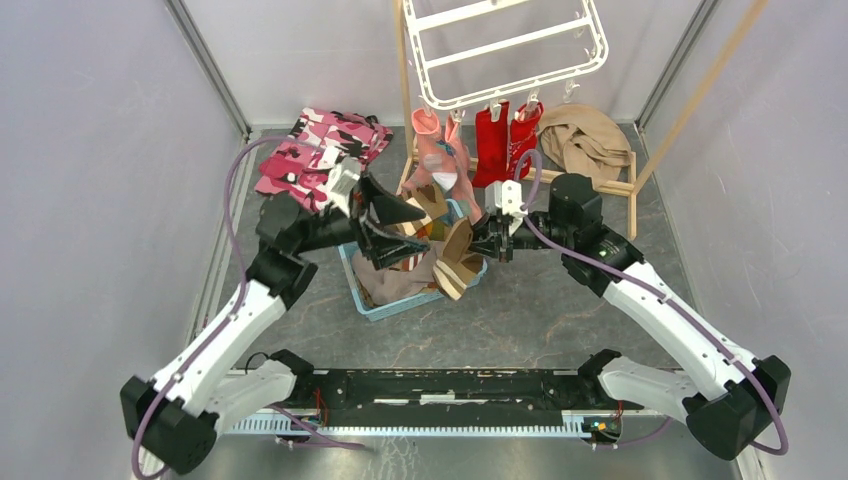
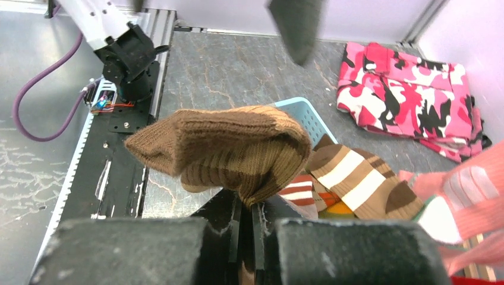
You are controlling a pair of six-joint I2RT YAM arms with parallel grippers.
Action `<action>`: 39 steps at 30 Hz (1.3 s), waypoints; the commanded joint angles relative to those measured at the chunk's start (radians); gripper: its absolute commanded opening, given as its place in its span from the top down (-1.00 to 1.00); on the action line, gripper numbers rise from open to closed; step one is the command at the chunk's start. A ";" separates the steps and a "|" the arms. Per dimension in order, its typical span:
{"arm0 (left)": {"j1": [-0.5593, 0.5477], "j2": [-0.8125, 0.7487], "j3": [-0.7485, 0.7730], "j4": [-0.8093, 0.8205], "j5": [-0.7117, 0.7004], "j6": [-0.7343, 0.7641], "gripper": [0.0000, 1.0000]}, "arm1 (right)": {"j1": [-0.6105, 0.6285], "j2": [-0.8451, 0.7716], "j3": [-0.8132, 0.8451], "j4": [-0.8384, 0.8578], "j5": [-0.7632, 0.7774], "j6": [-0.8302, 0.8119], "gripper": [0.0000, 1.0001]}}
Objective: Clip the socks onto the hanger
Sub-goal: Pick up the sock from the bin.
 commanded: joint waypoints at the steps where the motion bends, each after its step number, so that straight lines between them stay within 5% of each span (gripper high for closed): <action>1: -0.021 -0.160 -0.159 0.186 -0.165 0.191 -0.74 | -0.032 -0.002 0.017 0.033 0.061 0.086 1.00; 8: -0.166 -0.240 -0.265 0.184 -0.367 0.495 -0.73 | -0.041 0.036 0.018 0.091 0.065 0.205 1.00; 16: -0.261 -0.116 -0.206 0.167 -0.512 0.691 -0.72 | -0.041 0.060 0.033 0.091 0.061 0.218 1.00; 30: -0.278 -0.030 -0.190 0.285 -0.514 0.570 -0.42 | -0.044 0.066 0.035 0.057 0.071 0.181 1.00; 36: -0.278 -0.046 -0.197 0.287 -0.522 0.546 -0.15 | -0.049 0.072 0.038 0.060 0.065 0.179 1.00; 39: -0.278 -0.044 -0.193 0.285 -0.522 0.504 0.18 | -0.050 0.073 0.038 0.061 0.061 0.181 1.00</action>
